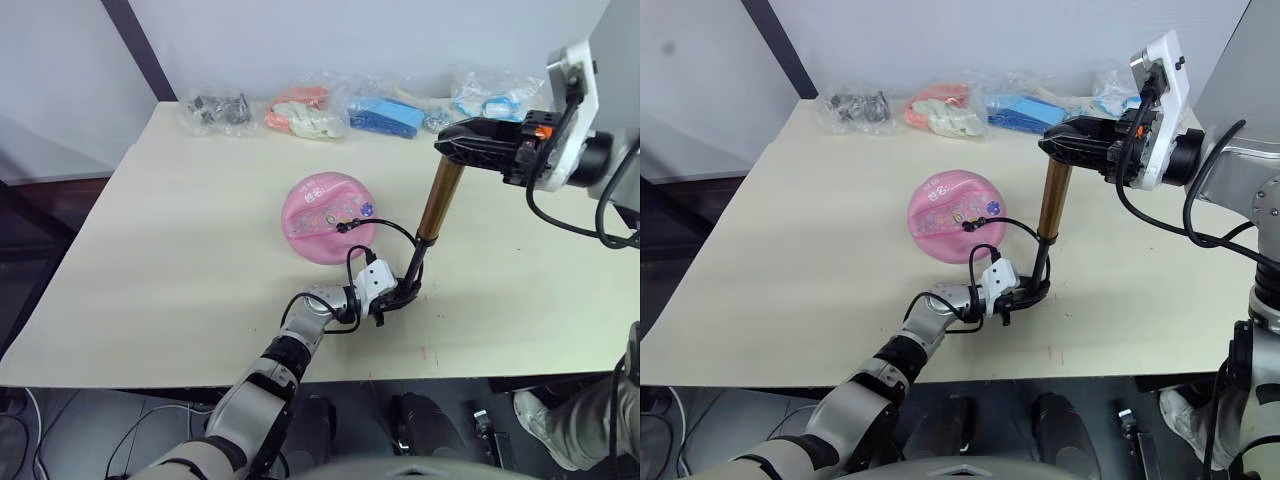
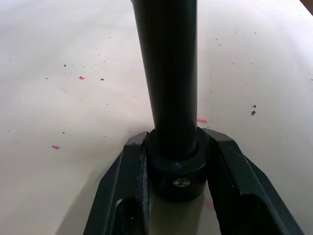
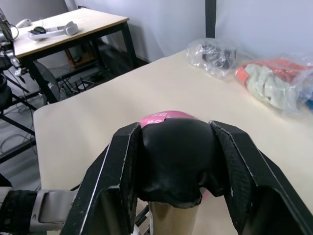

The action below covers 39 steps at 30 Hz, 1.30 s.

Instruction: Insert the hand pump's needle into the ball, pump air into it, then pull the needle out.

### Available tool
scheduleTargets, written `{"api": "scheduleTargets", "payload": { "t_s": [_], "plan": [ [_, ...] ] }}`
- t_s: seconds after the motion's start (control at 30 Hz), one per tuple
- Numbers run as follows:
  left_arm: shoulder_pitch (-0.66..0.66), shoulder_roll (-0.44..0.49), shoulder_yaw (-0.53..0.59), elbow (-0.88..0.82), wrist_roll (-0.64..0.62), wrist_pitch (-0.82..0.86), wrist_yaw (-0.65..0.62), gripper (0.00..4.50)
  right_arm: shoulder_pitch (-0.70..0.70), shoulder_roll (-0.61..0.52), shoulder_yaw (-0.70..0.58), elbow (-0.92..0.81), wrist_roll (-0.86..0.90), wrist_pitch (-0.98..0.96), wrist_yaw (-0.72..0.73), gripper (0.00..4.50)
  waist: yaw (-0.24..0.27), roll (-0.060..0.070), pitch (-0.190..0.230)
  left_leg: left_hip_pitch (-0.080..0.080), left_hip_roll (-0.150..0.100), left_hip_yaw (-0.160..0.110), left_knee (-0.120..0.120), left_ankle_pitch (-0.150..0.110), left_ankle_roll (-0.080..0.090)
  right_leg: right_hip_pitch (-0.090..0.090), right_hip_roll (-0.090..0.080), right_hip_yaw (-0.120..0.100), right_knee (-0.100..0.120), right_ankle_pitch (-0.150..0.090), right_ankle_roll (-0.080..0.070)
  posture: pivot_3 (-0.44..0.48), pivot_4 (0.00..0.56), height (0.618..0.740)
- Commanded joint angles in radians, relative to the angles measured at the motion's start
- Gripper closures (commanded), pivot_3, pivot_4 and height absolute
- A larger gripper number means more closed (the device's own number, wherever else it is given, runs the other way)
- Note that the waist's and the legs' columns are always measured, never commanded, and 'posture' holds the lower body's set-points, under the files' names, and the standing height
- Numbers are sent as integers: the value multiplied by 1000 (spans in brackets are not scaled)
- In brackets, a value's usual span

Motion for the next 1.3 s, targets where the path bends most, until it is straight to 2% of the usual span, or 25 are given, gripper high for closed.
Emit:
{"api": "scheduleTargets", "payload": {
  "t_s": [0.03,0.23,0.33,0.4,0.57,0.7,0.77,0.87,1.1,1.2,1.3],
  "plan": [
    [66,32,-42,100,59,45,-10,3387,-30,-31,-110,-64,-2,-57,-23,2814,0,0,0,0,0,0,0,0,0,0,0,0,0,0,0,0,150,740],
    [62,29,-45,121,62,32,-4,3387,227,19,26,-107,-133,-156,-3,2814,2,-6,-4,2,0,0,0,0,0,2,0,0,0,-2,3,0,150,740],
    [61,31,-45,128,62,25,-1,3387,368,67,142,-82,-236,-249,15,2814,0,-8,-8,7,0,0,0,0,0,6,0,0,0,-2,4,0,150,740],
    [64,33,-45,129,61,22,0,3387,451,110,238,-24,-321,-317,23,2814,-2,-11,-11,15,2,0,-1,0,0,13,2,0,-1,-3,3,0,150,740],
    [71,37,-45,124,61,19,-1,3387,553,195,407,135,-488,-449,54,2814,-18,-16,-30,22,3,-1,-2,0,0,19,3,-2,0,-7,-3,0,150,740],
    [74,39,-46,112,59,24,-3,3387,577,223,445,212,-559,-506,81,2814,-24,-16,-33,29,3,-2,-4,-1,0,26,3,-3,-1,-8,-4,0,150,740],
    [75,38,-45,107,58,27,-2,3387,565,212,398,169,-533,-496,92,2814,-25,-18,-35,38,3,-3,-6,-3,-1,33,2,-3,-1,-11,-5,0,150,740],
    [76,36,-45,108,59,29,0,3387,501,176,299,76,-469,-455,101,2814,-24,-15,-34,38,5,-7,-7,-4,-3,33,2,-8,-1,-13,-7,0,150,740],
    [76,27,-46,118,63,28,3,3387,250,78,65,-93,-217,-246,81,2814,-12,0,-15,25,1,-10,-6,-4,-3,26,0,-11,-1,-11,-3,0,150,740],
    [75,23,-45,122,64,26,3,3387,160,48,-10,-118,-124,-162,52,2814,-2,1,-13,14,0,-13,-3,-3,-3,17,0,-13,0,-10,-2,0,150,740],
    [75,17,-44,127,64,26,4,3387,47,-15,-95,-125,-32,-82,16,2814,5,3,-7,13,-1,-12,-3,-3,-3,16,-1,-13,0,-10,-2,0,150,740]
  ]
}}
